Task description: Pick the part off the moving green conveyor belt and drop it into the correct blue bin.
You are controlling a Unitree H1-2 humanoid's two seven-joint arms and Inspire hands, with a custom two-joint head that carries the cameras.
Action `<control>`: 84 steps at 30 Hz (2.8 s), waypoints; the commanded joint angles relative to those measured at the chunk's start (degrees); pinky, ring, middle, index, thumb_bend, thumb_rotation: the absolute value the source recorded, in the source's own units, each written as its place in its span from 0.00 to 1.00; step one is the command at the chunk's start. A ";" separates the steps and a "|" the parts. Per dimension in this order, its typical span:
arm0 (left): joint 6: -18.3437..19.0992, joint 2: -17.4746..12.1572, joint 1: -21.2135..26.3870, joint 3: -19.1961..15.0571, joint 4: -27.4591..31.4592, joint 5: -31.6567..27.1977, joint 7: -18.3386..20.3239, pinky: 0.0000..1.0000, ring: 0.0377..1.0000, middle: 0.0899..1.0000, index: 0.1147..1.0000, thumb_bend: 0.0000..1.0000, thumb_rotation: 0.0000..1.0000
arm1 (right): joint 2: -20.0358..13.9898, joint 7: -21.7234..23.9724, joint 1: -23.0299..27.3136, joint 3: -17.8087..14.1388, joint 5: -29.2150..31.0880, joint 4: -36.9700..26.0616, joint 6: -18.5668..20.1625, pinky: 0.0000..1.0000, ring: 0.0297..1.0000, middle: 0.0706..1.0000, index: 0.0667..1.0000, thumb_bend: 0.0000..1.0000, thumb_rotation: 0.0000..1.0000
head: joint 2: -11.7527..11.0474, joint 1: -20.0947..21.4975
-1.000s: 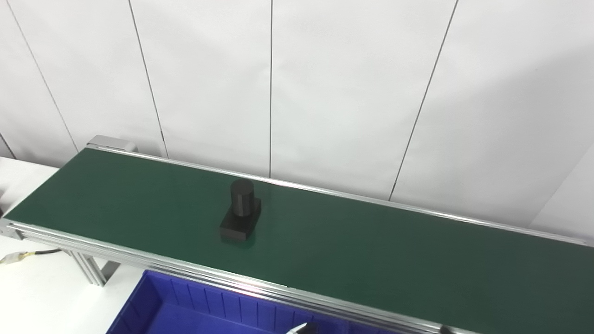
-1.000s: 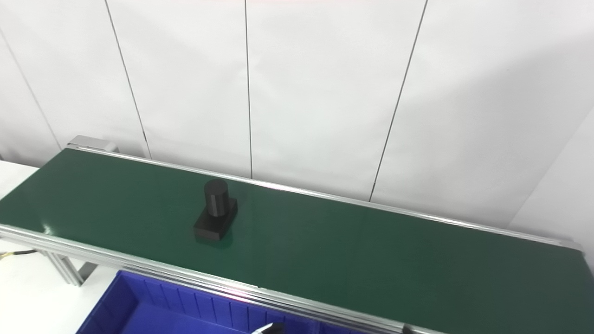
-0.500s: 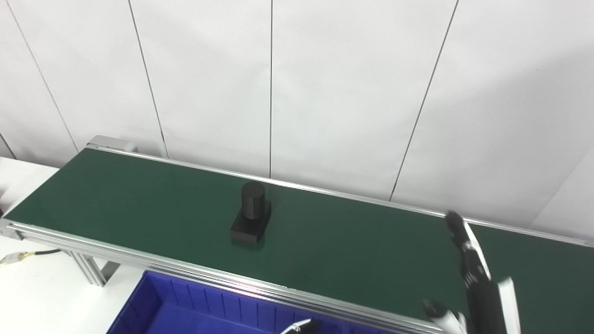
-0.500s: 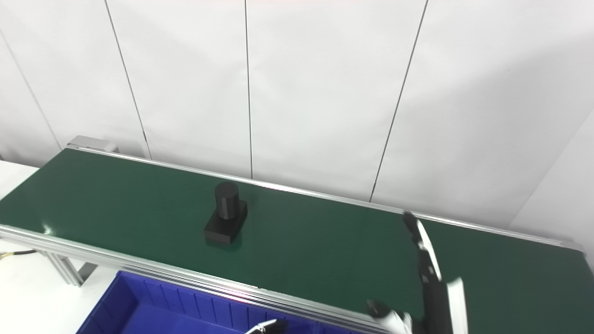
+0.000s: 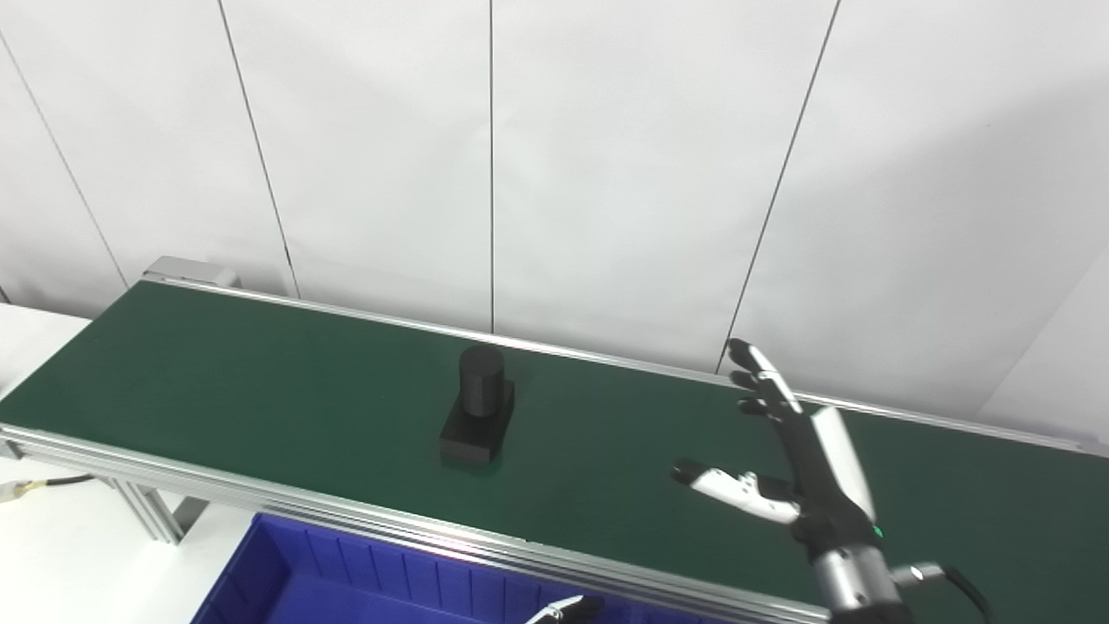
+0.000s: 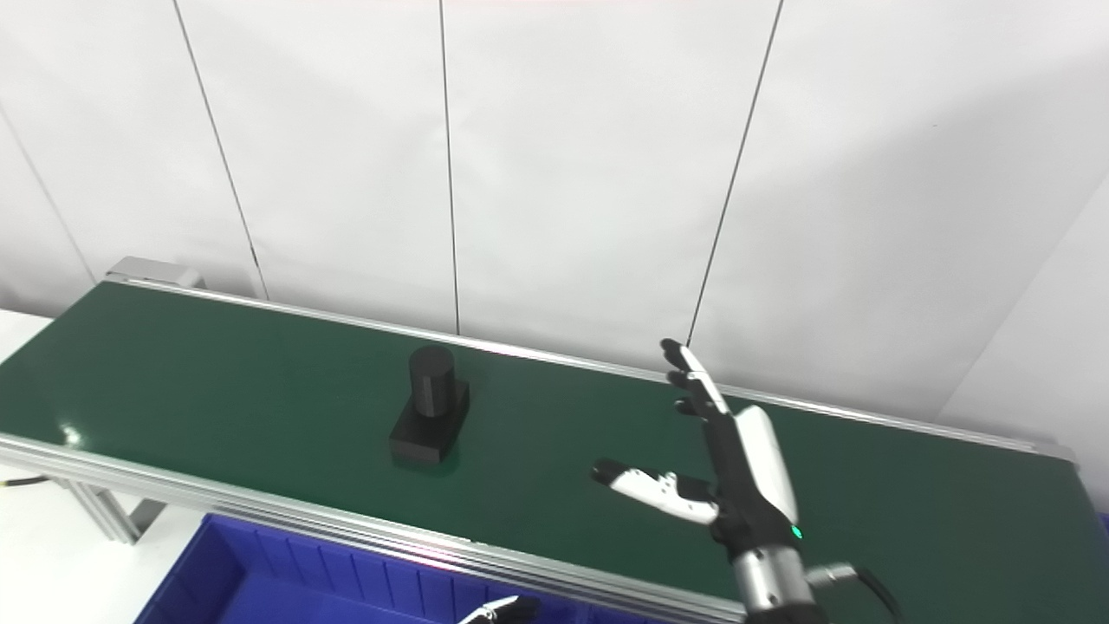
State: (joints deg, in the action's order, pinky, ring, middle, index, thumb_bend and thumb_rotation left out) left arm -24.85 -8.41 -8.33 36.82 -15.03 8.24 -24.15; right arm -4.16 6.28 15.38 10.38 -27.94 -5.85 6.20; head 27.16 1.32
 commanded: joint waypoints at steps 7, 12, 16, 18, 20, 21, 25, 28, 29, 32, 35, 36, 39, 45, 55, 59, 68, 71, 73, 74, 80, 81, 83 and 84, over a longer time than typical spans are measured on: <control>-2.08 -0.99 0.27 0.06 3.39 0.31 0.11 0.80 0.83 0.81 0.78 0.94 0.92 | 3.03 -1.50 9.35 2.81 -4.20 8.60 6.31 0.66 0.86 0.97 0.94 0.94 0.62 | 1.32 4.27; -2.08 -1.38 -0.03 0.65 3.90 1.68 -3.09 0.77 0.81 0.80 0.77 0.91 0.94 | 4.32 -4.07 14.06 4.75 -5.55 17.73 4.56 0.80 0.91 0.93 0.94 0.95 0.62 | 1.97 7.44; -2.08 -2.16 0.47 2.48 3.78 3.13 -7.01 0.73 0.78 0.77 0.74 0.88 0.99 | 5.01 -6.32 17.33 5.95 -5.73 24.50 2.99 0.82 0.90 0.92 0.94 0.96 0.61 | 2.34 9.03; -2.08 -2.45 0.37 2.99 4.19 2.65 -7.42 0.73 0.78 0.76 0.74 0.89 0.99 | 5.17 -7.45 18.81 6.72 -6.04 27.36 2.68 0.79 0.87 0.92 0.94 0.96 0.62 | 2.45 9.57; -2.08 -2.85 0.39 3.52 4.54 2.67 -7.69 0.73 0.78 0.76 0.74 0.90 1.00 | 5.35 -8.25 20.14 7.37 -6.03 30.02 2.41 0.79 0.86 0.93 0.94 0.96 0.62 | 2.66 9.96; -2.08 -2.98 0.33 3.64 4.73 2.72 -7.72 0.73 0.78 0.76 0.74 0.91 1.00 | 5.45 -8.44 20.69 7.72 -6.07 31.02 2.63 0.80 0.87 0.93 0.94 0.95 0.62 | 2.87 10.20; -2.08 -3.18 -0.08 3.93 5.48 3.48 -8.43 0.73 0.78 0.75 0.73 0.92 1.00 | 6.12 -9.12 22.77 8.76 -6.05 34.72 3.79 0.83 0.90 0.94 0.95 0.97 0.62 | 3.31 10.24; -2.08 -3.17 -0.26 4.17 5.91 4.55 -9.65 0.71 0.77 0.74 0.72 0.92 1.00 | 6.64 -10.20 24.64 9.44 -5.93 38.42 2.96 0.83 0.91 0.94 0.95 0.98 0.62 | 3.72 10.10; -2.08 -3.19 -0.29 4.29 6.02 4.66 -9.91 0.71 0.76 0.74 0.71 0.91 1.00 | 6.76 -10.49 25.10 9.58 -5.80 39.28 2.73 0.83 0.91 0.94 0.95 0.99 0.62 | 3.72 10.10; -2.08 -3.36 -0.42 4.58 6.54 4.61 -9.90 0.70 0.76 0.74 0.71 0.91 1.00 | 7.26 -11.21 26.67 9.89 -5.30 42.05 1.95 0.85 0.91 0.94 0.95 0.99 0.60 | 4.14 10.24; -2.08 -3.50 -0.53 4.67 7.03 4.76 -9.70 0.70 0.76 0.74 0.71 0.92 1.00 | 7.71 -11.47 28.47 10.58 -5.14 45.12 1.20 0.90 0.92 0.94 0.95 0.99 0.60 | 4.35 10.42; -2.08 -3.50 -0.65 4.66 7.37 4.62 -9.48 0.70 0.75 0.74 0.71 0.92 1.00 | 7.93 -11.52 28.94 10.69 -4.95 45.93 1.13 0.90 0.93 0.94 0.95 1.00 0.60 | 4.72 10.28; -2.08 -3.37 -1.18 4.51 8.27 4.28 -8.99 0.70 0.75 0.73 0.71 0.94 1.00 | 8.80 -12.63 30.32 10.93 -4.54 49.07 0.40 0.90 0.93 0.94 0.95 1.00 0.59 | 5.09 10.17; -2.08 -3.76 -1.99 4.62 9.44 5.31 -8.78 0.71 0.75 0.74 0.72 0.92 1.00 | 10.24 -15.16 33.31 11.40 -3.83 56.49 -2.40 0.88 0.92 0.94 0.95 1.00 0.54 | 5.87 10.01; -2.07 -3.43 -3.19 4.75 11.25 6.84 -8.84 0.70 0.75 0.73 0.71 0.91 1.00 | 11.95 -18.49 36.06 11.42 -1.79 65.61 -7.13 0.83 0.88 0.92 0.92 1.00 0.43 | 6.83 9.57; -2.07 -3.27 -3.52 5.06 11.84 7.52 -9.19 0.68 0.74 0.72 0.70 0.90 1.00 | 12.60 -20.13 36.41 11.32 -1.09 68.76 -9.51 0.79 0.86 0.90 0.90 0.98 0.35 | 7.08 9.30; -2.08 -2.99 -4.99 3.91 13.68 7.95 -6.73 0.66 0.73 0.72 0.71 0.90 1.00 | 15.10 -28.40 35.64 5.96 4.88 75.04 -17.43 0.57 0.51 0.58 0.68 0.60 0.01 | 8.01 9.19; -2.08 -2.87 -5.20 3.61 13.92 7.95 -6.26 0.66 0.73 0.73 0.71 0.89 1.00 | 15.37 -30.41 35.75 5.29 5.51 76.28 -17.89 0.54 0.42 0.48 0.52 0.52 0.00 | 8.01 9.19; -2.08 -2.55 -5.31 3.34 14.04 7.78 -6.10 0.66 0.72 0.73 0.71 0.88 1.00 | 15.53 -31.47 35.80 4.65 6.23 76.79 -17.52 0.46 0.42 0.49 0.47 0.51 0.00 | 8.31 9.45; -2.08 -2.33 -5.40 3.15 14.08 7.68 -6.08 0.66 0.72 0.72 0.70 0.89 1.00 | 15.61 -31.81 35.85 4.35 6.64 76.97 -17.25 0.40 0.41 0.49 0.47 0.51 0.00 | 8.30 9.54; -2.08 -1.56 -5.42 2.39 13.82 7.73 -5.94 0.67 0.73 0.72 0.70 0.91 1.00 | 15.53 -35.43 35.60 4.27 6.59 77.12 -16.04 0.31 0.37 0.43 0.49 0.51 0.00 | 8.39 9.79; -2.08 -1.57 -5.36 2.24 13.86 7.38 -5.59 0.67 0.73 0.72 0.70 0.91 1.00 | 15.47 -35.92 35.55 4.20 6.69 77.23 -16.31 0.31 0.37 0.42 0.50 0.51 0.00 | 8.53 9.90; -2.07 -1.63 -5.25 2.02 13.88 6.89 -5.12 0.67 0.73 0.72 0.70 0.92 1.00 | 15.40 -36.64 35.38 3.93 7.05 77.31 -16.83 0.32 0.36 0.42 0.50 0.51 0.00 | 8.60 9.98; -2.06 -1.64 -5.20 1.93 13.87 6.76 -4.98 0.67 0.73 0.72 0.70 0.91 1.00 | 15.38 -36.87 35.30 3.78 7.27 77.31 -17.05 0.33 0.37 0.44 0.50 0.51 0.00 | 8.60 9.98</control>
State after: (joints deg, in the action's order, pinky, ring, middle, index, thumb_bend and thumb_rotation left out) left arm -24.97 -10.43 -13.71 39.00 -2.95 15.13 -29.48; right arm 10.49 -28.71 48.41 14.53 -20.96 72.18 -9.06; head 35.77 11.34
